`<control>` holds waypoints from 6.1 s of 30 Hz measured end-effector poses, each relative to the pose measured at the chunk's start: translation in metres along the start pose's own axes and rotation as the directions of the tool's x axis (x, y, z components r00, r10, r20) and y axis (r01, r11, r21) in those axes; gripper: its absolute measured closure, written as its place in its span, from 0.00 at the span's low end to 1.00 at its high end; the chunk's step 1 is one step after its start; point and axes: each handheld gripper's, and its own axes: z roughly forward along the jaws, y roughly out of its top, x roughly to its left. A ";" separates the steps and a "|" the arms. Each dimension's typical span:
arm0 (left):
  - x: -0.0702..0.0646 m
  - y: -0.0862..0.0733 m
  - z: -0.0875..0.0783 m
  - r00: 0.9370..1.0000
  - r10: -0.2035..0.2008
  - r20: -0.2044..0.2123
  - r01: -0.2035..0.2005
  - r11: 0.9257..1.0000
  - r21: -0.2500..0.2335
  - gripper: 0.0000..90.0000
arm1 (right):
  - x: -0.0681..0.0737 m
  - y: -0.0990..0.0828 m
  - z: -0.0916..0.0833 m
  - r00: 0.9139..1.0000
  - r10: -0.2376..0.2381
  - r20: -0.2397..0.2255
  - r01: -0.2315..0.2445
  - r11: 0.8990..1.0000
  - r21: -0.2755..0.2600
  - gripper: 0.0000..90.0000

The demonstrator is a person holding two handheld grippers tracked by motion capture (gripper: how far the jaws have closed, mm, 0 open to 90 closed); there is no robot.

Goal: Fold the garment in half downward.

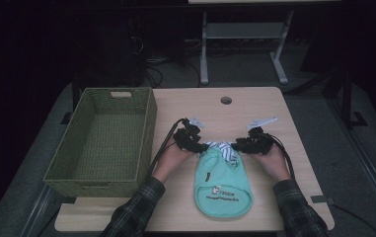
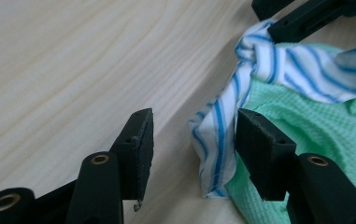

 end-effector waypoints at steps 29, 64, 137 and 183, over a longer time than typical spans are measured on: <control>0.011 0.000 0.013 0.999 -0.015 0.029 0.014 1.000 0.019 0.62 | 0.007 -0.006 0.007 0.998 -0.067 -0.007 0.067 0.997 0.025 0.91; -0.005 0.016 -0.033 0.996 0.093 -0.009 -0.093 0.991 -0.099 0.95 | 0.022 0.013 -0.030 0.987 -0.139 0.076 0.147 0.982 -0.116 0.95; -0.078 -0.030 -0.072 0.971 0.240 0.014 -0.236 0.962 -0.139 0.89 | 0.087 -0.032 -0.069 0.960 -0.268 0.084 0.279 0.947 -0.162 0.91; -0.102 -0.068 -0.086 0.968 0.134 0.212 -0.091 0.976 -0.200 0.72 | 0.103 -0.066 -0.104 0.976 -0.183 -0.114 0.168 0.976 -0.136 0.63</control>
